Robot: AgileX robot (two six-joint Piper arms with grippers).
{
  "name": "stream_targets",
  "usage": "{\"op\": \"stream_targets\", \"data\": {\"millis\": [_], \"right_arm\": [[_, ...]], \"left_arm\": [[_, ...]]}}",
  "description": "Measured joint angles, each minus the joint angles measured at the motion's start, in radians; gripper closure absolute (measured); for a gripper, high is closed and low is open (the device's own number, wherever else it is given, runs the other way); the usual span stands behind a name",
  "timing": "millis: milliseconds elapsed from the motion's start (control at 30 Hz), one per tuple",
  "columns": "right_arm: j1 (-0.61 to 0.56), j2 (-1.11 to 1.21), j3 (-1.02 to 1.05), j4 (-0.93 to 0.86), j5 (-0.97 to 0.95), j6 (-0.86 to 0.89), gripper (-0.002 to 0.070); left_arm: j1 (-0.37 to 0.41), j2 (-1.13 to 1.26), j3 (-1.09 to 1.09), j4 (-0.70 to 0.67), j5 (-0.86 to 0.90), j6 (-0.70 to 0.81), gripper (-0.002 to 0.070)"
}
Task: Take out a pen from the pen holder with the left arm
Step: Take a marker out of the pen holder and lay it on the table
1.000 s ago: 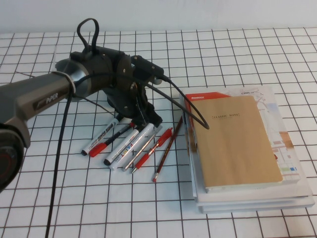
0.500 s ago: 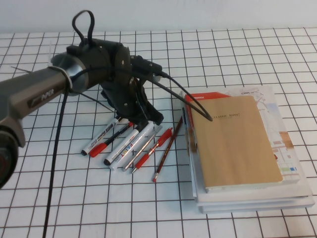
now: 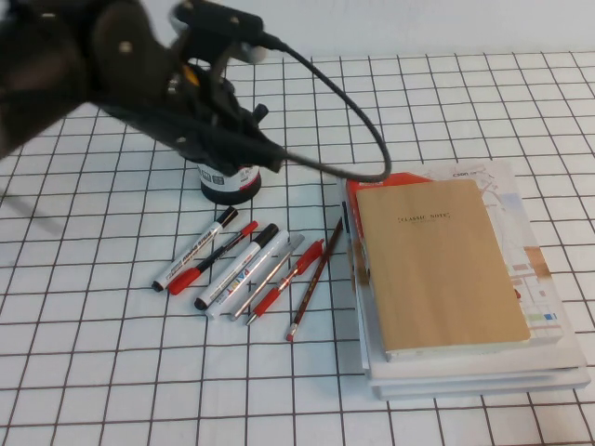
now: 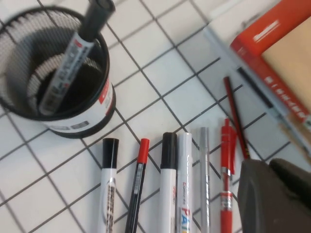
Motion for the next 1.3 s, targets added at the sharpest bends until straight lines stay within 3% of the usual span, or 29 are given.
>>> {"op": "stream_targets", "data": {"millis": [433,733,933,1300], "right_arm": [[0.000,0.000,0.000,0.000,0.000,0.000,0.0691],[0.000,0.000,0.000,0.000,0.000,0.000,0.0691],[0.000,0.000,0.000,0.000,0.000,0.000,0.0691],[0.000,0.000,0.000,0.000,0.000,0.000,0.0691]], "left_arm": [[0.000,-0.583,0.578,0.019,-0.266,-0.004,0.0675],[0.000,-0.954,0.930,-0.048,-0.420,-0.035,0.0675],[0.000,-1.085,1.008,-0.031,-0.409,-0.037,0.0675],[0.000,-1.099,1.035,-0.012,-0.382,-0.039,0.0675]]}}
